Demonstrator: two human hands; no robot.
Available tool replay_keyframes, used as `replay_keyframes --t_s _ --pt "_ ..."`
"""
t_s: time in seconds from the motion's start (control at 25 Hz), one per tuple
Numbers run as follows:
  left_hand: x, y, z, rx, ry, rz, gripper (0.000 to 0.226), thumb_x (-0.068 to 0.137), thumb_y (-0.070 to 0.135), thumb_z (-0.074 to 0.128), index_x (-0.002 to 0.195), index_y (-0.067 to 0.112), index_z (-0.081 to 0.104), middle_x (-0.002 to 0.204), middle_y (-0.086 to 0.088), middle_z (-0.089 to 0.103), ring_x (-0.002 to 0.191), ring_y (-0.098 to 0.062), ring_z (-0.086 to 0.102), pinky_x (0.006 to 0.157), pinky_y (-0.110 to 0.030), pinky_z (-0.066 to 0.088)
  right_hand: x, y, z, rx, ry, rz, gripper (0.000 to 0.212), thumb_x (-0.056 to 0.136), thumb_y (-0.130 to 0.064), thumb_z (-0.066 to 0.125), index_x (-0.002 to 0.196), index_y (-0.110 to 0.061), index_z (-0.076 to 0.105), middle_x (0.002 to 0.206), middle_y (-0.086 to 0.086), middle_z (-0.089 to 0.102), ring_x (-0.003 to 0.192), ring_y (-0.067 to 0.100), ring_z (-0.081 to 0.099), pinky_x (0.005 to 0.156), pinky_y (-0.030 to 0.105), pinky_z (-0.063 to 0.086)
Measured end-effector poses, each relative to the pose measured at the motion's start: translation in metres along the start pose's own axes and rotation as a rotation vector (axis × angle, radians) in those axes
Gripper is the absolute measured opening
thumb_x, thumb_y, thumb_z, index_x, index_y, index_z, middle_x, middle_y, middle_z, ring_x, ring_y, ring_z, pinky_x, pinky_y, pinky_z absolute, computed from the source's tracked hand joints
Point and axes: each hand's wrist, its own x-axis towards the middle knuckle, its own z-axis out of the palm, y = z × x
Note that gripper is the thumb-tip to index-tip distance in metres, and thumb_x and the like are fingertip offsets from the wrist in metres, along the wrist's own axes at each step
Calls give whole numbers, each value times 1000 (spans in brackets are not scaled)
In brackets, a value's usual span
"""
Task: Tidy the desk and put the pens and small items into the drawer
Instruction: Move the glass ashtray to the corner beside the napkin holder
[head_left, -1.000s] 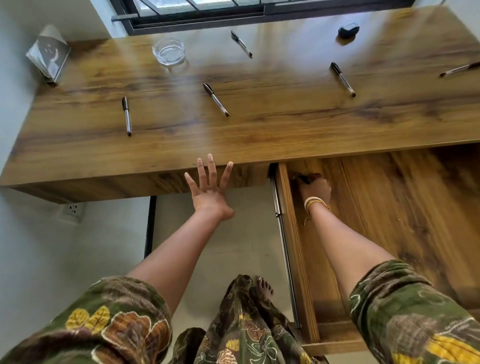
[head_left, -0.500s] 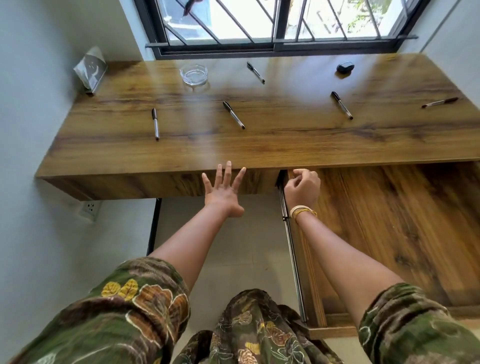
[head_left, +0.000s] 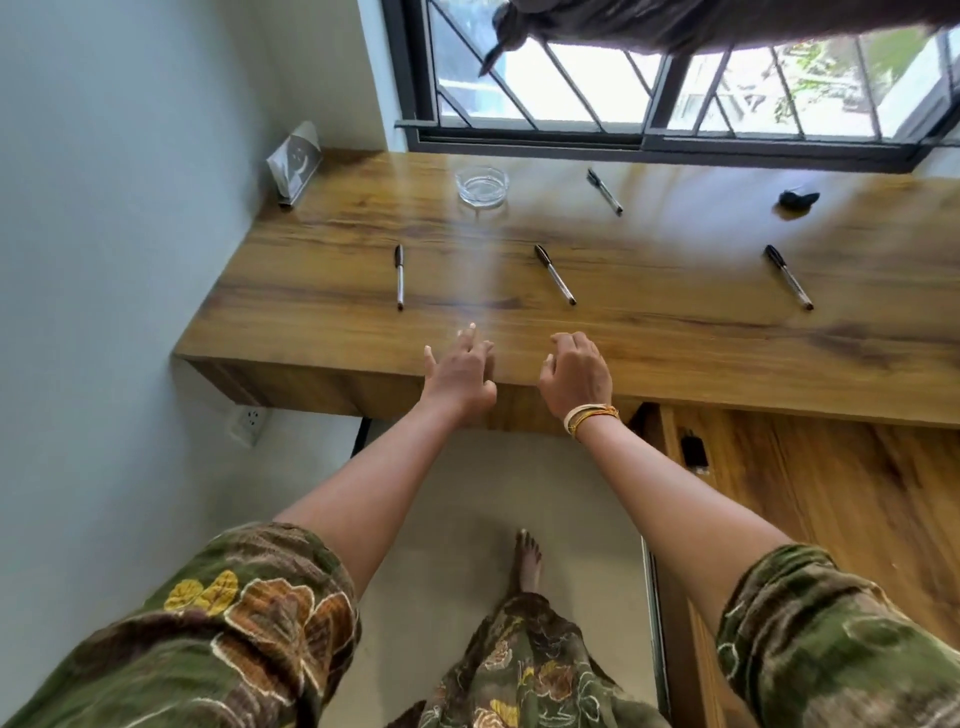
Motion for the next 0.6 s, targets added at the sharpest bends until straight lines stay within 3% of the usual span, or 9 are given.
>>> replay_keyframes --t_s 0.24,0.4,0.52,0.6 --pt "115 -19 -28 -28 156 -75 58 87 18 54 143 15 41 159 -10 24 146 -24 24 117 -53 15 138 -37 36 208 -70 44 33 87 -11 51 118 -3 60 116 17 63 107 33 61 91 36 48" --pt "190 -22 -40 4 84 -123 63 89 23 54 147 13 34 159 -12 21 144 -27 28 115 -46 22 225 -48 48 303 -136 131 36 86 -11 51 121 -3 57 117 20 64 109 35 60 92 35 46" --pt "240 -27 -54 25 67 -137 64 90 27 54 148 13 31 160 -11 19 144 -25 27 115 -46 22 295 -46 62 375 -284 314 46 88 -20 55 129 -1 47 126 22 60 116 36 56 94 35 43" --pt "262 -33 -62 59 106 -134 63 91 27 52 149 13 31 160 -11 20 145 -25 26 115 -47 20 331 -45 75 419 -404 434 59 84 -36 58 130 -3 41 124 21 60 109 37 61 92 38 50"
